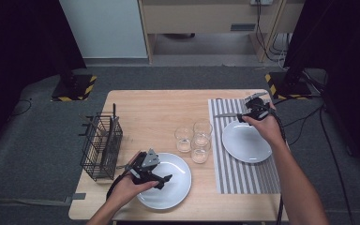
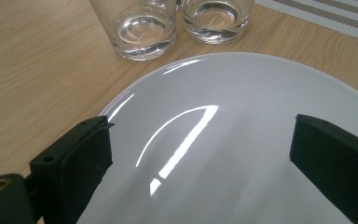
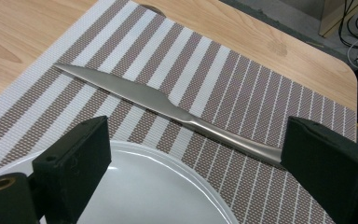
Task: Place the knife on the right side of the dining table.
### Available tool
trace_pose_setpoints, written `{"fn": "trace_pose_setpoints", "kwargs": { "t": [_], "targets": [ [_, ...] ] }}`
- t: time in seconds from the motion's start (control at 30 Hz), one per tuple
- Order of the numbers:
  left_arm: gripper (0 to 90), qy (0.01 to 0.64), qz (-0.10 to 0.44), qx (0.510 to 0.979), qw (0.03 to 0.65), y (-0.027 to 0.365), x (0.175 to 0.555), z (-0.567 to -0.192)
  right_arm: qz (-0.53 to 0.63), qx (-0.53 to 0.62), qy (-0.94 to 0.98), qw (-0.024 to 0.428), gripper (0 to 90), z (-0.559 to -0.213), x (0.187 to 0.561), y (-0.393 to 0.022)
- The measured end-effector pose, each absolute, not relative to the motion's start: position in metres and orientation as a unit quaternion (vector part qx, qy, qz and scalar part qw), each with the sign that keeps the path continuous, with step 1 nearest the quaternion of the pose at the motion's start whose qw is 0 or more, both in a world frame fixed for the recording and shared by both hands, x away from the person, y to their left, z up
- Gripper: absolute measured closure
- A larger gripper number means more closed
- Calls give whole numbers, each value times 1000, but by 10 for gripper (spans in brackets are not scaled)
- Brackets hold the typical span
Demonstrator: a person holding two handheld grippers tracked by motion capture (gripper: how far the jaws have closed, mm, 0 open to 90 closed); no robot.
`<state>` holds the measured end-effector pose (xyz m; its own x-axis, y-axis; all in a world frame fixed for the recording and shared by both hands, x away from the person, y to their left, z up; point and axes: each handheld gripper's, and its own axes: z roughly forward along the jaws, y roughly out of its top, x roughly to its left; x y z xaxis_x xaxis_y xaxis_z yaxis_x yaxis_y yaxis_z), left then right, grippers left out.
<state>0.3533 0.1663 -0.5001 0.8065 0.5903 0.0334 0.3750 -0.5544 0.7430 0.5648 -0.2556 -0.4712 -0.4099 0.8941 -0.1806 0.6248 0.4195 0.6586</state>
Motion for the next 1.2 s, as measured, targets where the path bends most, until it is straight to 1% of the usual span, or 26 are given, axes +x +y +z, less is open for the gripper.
{"fn": "trace_pose_setpoints", "kwargs": {
  "t": [0.2,0.53,1.2],
  "targets": [
    [48,278,140,870,383,168,353,-500,262,481,795,263,83,-467,563,-254],
    [47,277,138,870,383,166,353,-500,282,490,786,249,71,-464,554,-253],
    [45,280,138,868,387,168,353,-498,324,488,775,237,54,-461,520,-243]
  ]
}}
